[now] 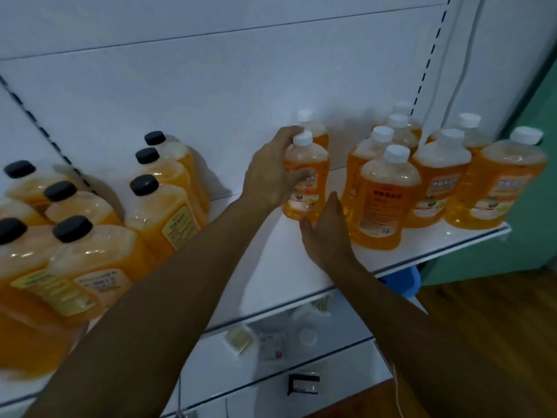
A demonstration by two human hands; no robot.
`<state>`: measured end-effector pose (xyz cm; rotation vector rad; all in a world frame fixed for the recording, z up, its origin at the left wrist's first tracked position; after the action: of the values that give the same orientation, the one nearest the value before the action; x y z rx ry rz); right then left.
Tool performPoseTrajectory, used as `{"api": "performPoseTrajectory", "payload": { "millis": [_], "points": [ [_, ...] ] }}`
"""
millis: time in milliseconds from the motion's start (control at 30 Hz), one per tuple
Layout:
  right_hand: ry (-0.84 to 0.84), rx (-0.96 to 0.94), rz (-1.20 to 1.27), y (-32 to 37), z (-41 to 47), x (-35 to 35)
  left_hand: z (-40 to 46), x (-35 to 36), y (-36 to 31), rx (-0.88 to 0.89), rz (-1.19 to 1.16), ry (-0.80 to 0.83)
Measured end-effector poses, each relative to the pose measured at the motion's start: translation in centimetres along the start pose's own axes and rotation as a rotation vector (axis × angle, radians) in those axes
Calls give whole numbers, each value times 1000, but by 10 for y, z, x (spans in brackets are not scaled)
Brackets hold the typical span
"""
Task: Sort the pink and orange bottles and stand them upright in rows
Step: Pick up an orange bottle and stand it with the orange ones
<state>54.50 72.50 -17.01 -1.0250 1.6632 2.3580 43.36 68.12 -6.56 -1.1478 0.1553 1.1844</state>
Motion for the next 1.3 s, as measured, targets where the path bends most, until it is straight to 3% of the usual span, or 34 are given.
{"api": "performPoseTrajectory", "payload": {
  "millis": [133,300,533,767,1033,1300],
  "points": [
    [65,-119,1,7,-26,-8,-12,-1,-7,9,100,76],
    [175,-292,-109,10,-57,-20,-61,-16,-13,-77,101,16],
    [318,-369,-310,25,-122,-3,-169,-61,-21,-139,198,75],
    [384,-408,-307,70,-228,40,-291,-169,-12,-172,341,27],
    [567,-621,-277,185,-381,147,-464,-333,32,-457,437,-153],
    [663,-813,-228,287,-444,255,-548,-442,98,-677,514,-294]
  ]
}}
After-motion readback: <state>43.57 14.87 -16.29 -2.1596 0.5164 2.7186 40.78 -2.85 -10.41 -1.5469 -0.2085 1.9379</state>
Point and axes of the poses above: each hand's wrist, its own z-axis towards the middle knuckle, its own x-axis out of the palm, y = z × x, the point moved 5 cm from there along z, towards the middle knuckle
